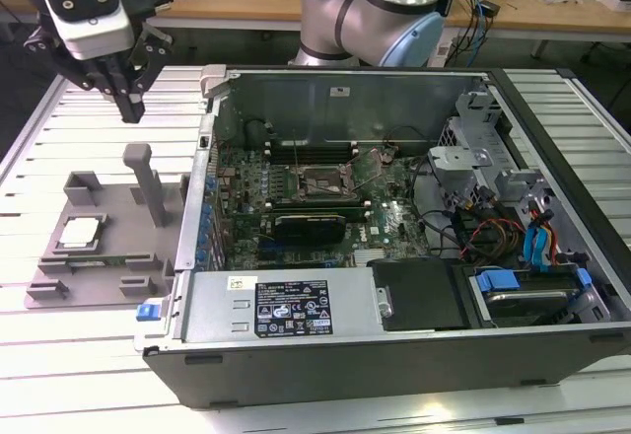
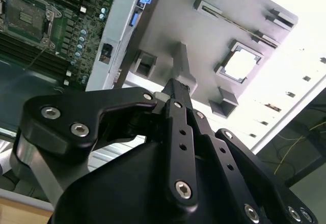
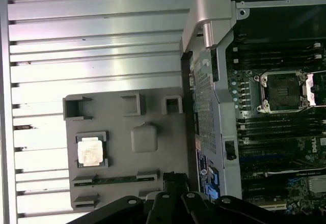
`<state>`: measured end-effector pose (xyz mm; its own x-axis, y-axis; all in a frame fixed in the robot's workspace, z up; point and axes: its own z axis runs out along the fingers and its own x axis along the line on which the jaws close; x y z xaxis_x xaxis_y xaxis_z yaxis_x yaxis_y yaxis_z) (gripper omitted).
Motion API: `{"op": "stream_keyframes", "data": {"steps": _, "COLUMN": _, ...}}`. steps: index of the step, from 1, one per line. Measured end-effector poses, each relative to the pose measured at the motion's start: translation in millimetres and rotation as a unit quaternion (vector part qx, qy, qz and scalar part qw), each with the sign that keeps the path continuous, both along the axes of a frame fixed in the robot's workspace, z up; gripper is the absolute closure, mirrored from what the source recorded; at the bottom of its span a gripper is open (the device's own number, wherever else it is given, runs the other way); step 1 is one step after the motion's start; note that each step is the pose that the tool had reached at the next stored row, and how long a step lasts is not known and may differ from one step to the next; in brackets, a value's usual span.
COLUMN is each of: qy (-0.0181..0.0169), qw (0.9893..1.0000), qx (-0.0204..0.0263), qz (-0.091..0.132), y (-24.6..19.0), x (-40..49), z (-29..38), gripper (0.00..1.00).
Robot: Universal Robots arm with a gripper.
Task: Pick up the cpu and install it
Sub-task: 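Reach for the cpu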
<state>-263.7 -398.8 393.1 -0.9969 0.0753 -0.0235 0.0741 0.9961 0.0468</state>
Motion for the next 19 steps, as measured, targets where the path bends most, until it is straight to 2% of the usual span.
{"op": "stream_keyframes", "data": {"steps": 6, "qy": 0.0, "qw": 1.0, "qx": 0.0, "qz": 0.0, "y": 0.0, "x": -14.0, "z": 0.0, "gripper": 0.89}}
{"op": "stream_keyframes", "data": {"steps": 10, "qy": 0.0, "qw": 1.0, "qx": -0.0001, "qz": 0.0, "y": 0.0, "x": -29.8, "z": -0.5, "gripper": 0.89}}
{"op": "stream_keyframes", "data": {"steps": 13, "qy": -0.0001, "qw": 1.0, "qx": 0.0, "qz": 0.0, "y": 0.0, "x": -35.8, "z": -2.7, "gripper": 0.89}}
{"op": "stream_keyframes", "data": {"steps": 15, "qy": -0.0001, "qw": 1.0, "qx": 0.0, "qz": 0.0, "y": 0.0, "x": -45.5, "z": -7.0, "gripper": 0.89}}
{"op": "stream_keyframes", "data": {"steps": 19, "qy": 0.0, "qw": 1.0, "qx": 0.0, "qz": 0.0, "y": 0.0, "x": -53.9, "z": -11.6, "gripper": 0.89}}
